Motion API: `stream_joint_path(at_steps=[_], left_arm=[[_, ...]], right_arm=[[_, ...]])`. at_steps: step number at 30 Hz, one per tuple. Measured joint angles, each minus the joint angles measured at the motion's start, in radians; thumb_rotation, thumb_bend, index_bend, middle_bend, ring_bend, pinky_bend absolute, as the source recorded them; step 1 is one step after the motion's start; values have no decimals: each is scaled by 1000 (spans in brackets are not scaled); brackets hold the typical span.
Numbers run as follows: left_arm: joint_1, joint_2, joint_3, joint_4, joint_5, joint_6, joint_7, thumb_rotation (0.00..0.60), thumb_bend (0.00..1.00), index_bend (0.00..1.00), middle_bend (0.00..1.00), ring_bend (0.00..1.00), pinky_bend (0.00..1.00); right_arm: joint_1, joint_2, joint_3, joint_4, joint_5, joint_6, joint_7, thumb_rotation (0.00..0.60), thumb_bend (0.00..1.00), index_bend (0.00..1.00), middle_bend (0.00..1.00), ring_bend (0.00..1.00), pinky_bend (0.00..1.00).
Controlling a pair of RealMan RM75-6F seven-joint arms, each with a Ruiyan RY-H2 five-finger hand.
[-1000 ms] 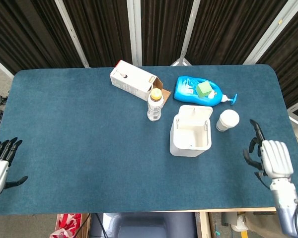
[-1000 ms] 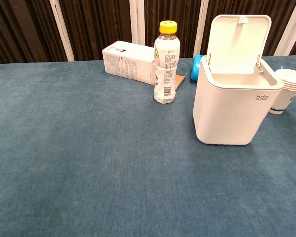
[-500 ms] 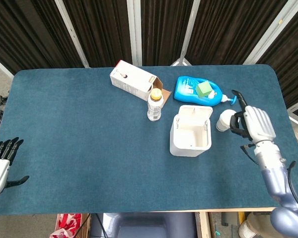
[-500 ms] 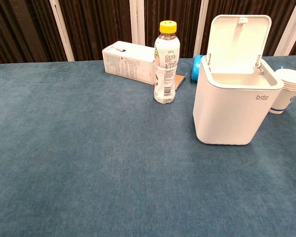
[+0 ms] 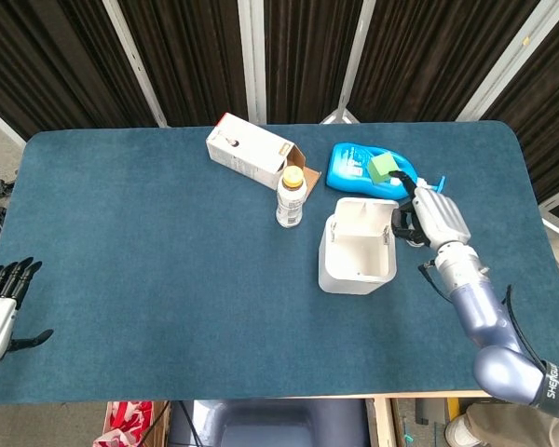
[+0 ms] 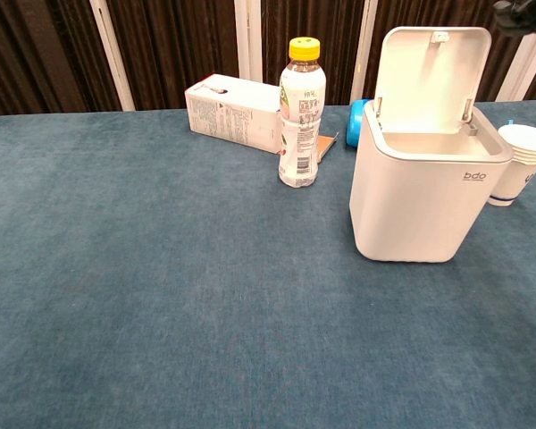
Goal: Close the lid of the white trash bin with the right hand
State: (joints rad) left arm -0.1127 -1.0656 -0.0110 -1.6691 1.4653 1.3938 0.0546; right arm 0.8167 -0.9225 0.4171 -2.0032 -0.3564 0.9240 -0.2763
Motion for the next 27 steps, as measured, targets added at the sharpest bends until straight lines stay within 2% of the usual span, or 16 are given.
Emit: stream_joint_path(at_steps=[9, 18, 27], left_arm=[[3, 3, 3, -3, 1, 3, 5, 600, 0, 0, 0, 0, 0], [6, 3, 5, -5, 7, 11, 8, 600, 0, 0, 0, 0, 0], [5, 2, 6, -5, 10, 10, 12, 600, 0, 0, 0, 0, 0]], right_arm=[[38, 5, -39, -40, 40, 6, -23, 600, 723, 334, 803, 851, 773], [41, 45, -60, -102, 41, -2, 0, 600, 725, 337, 803, 851, 773], [22, 99, -75, -194, -7, -6, 26, 600, 729, 337, 803, 851, 773]])
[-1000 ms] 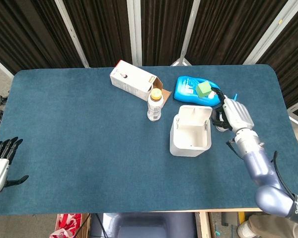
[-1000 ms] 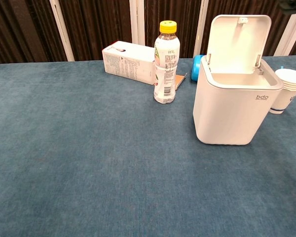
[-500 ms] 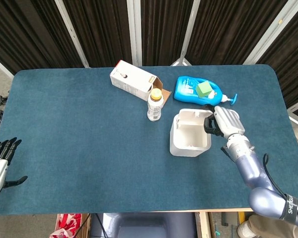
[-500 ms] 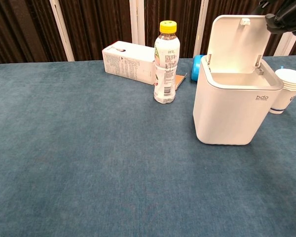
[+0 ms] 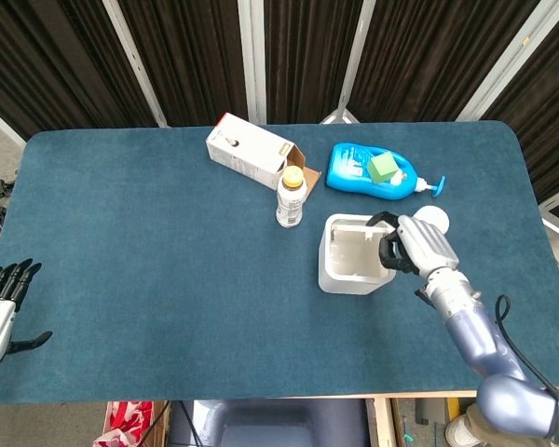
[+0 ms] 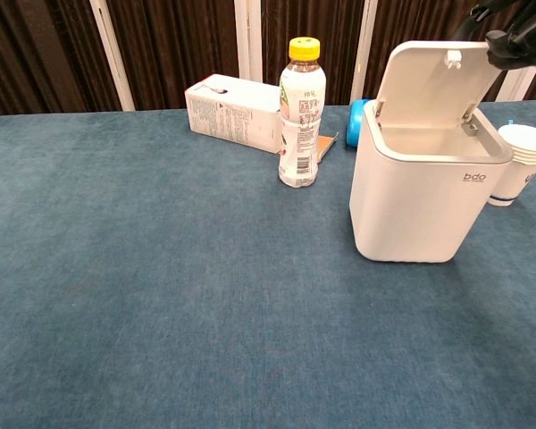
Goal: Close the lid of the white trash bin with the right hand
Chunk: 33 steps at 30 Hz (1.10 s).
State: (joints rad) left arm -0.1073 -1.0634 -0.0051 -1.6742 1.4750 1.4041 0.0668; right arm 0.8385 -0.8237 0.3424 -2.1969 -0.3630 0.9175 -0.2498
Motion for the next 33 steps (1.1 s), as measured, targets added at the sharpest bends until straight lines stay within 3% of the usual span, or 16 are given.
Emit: stream_joint_path(at_steps=[9, 22, 33], left_arm=[[-1, -1, 0, 1, 5, 1, 1, 600, 0, 0, 0, 0, 0], [-3, 1, 4, 1, 9, -4, -4, 600, 0, 0, 0, 0, 0], [-3, 2, 5, -1, 7, -6, -2, 600, 0, 0, 0, 0, 0]], right_arm=[[-15, 35, -36, -79, -59, -17, 19, 600, 729, 337, 802, 851, 773], [-19, -34, -121, -85, -108, 19, 2, 600, 730, 337, 803, 851, 773], [-19, -68, -147, -68, -132, 49, 2, 600, 729, 314, 802, 851, 773]])
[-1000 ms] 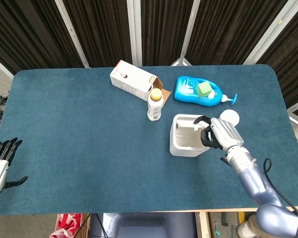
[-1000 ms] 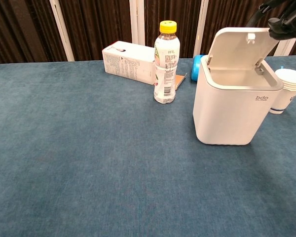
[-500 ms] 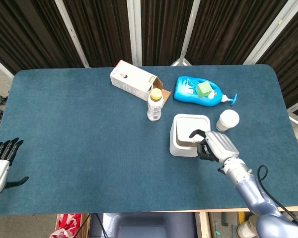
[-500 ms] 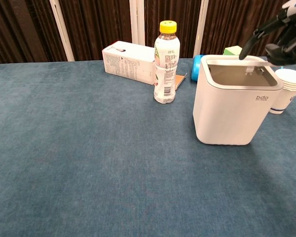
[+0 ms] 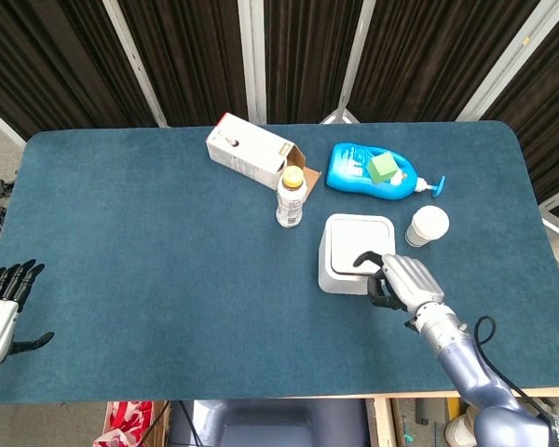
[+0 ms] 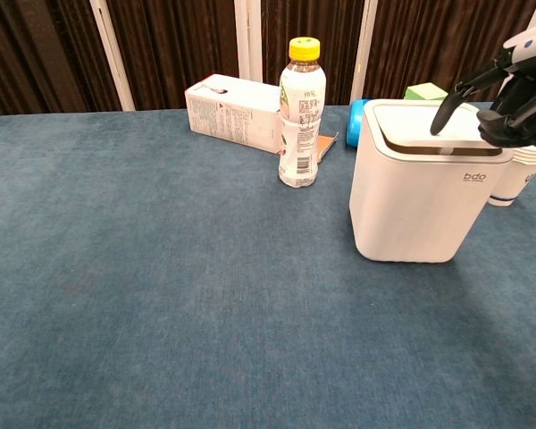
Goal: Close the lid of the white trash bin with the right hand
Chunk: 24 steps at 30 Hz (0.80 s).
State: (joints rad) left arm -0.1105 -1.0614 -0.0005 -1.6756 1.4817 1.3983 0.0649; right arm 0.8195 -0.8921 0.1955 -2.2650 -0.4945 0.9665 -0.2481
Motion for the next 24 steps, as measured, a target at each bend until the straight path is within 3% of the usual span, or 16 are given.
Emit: stream_joint_path(at_steps=[24], left_arm=[[-1, 2, 1, -4, -3, -5, 1, 600, 0, 0, 0, 0, 0]], right_arm=[[-7, -64, -56, 37, -17, 12, -6, 600, 729, 304, 802, 851, 773]])
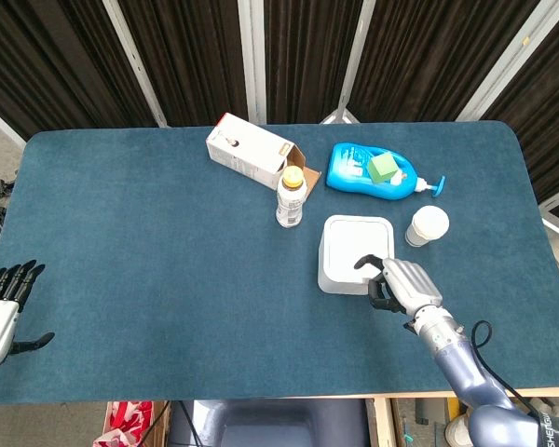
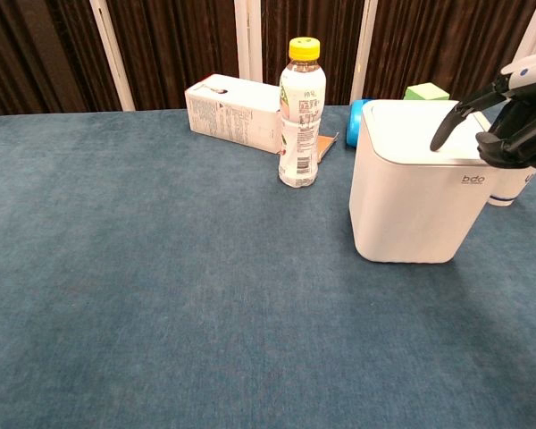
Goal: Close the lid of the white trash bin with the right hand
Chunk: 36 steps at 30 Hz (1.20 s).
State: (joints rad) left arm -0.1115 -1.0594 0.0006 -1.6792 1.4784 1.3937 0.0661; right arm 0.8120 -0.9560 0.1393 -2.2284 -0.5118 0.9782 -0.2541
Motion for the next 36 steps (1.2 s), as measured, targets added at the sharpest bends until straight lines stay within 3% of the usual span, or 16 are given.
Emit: stream_joint_path(at_steps=[12, 15, 17, 18, 19, 21, 22, 24, 28, 36], left_arm=[[1, 2, 0, 1, -1, 1, -2, 600, 0, 0, 0, 0, 0], [2, 2, 0, 1, 0, 2, -3, 600, 0, 0, 0, 0, 0], [2, 4, 2, 1, 1, 1, -3, 600, 0, 0, 0, 0, 0], [2, 4, 2, 0, 1, 1, -3, 600, 0, 0, 0, 0, 0], [2, 4, 3, 0, 3, 1, -2, 600, 0, 0, 0, 0, 0], [2, 5, 4, -1, 5, 2, -1, 600, 0, 0, 0, 0, 0], [3, 5, 5, -1, 7, 4, 0, 600, 0, 0, 0, 0, 0], [4, 6, 7, -2, 10, 4, 2, 600, 0, 0, 0, 0, 0], [6, 6, 8, -3, 11, 8, 11, 600, 0, 0, 0, 0, 0], [5, 4, 6, -2, -1, 1, 29, 600, 0, 0, 0, 0, 0]], right_arm=[[-26, 49, 57, -21, -65, 75, 49, 600, 730, 270, 802, 833, 769], [-50, 63, 63, -22, -117, 110, 60, 600, 717, 190, 712, 716, 676], [-75, 66, 59, -17, -172, 144, 63, 600, 628, 101, 562, 559, 548], [-88, 66, 54, -12, -201, 160, 63, 600, 538, 48, 443, 427, 450], [-107, 64, 46, -4, -244, 183, 62, 600, 446, 13, 311, 271, 334], [-140, 58, 26, 17, -317, 220, 61, 600, 336, 0, 109, 67, 136], [-166, 52, 10, 35, -371, 248, 60, 600, 293, 0, 39, 12, 55], [-211, 39, -23, 72, -454, 292, 59, 600, 256, 0, 0, 0, 3], [-347, -3, -119, 192, -642, 407, 74, 600, 245, 0, 0, 0, 0], [-559, -102, -255, 456, -859, 588, 107, 600, 245, 0, 0, 0, 0]])
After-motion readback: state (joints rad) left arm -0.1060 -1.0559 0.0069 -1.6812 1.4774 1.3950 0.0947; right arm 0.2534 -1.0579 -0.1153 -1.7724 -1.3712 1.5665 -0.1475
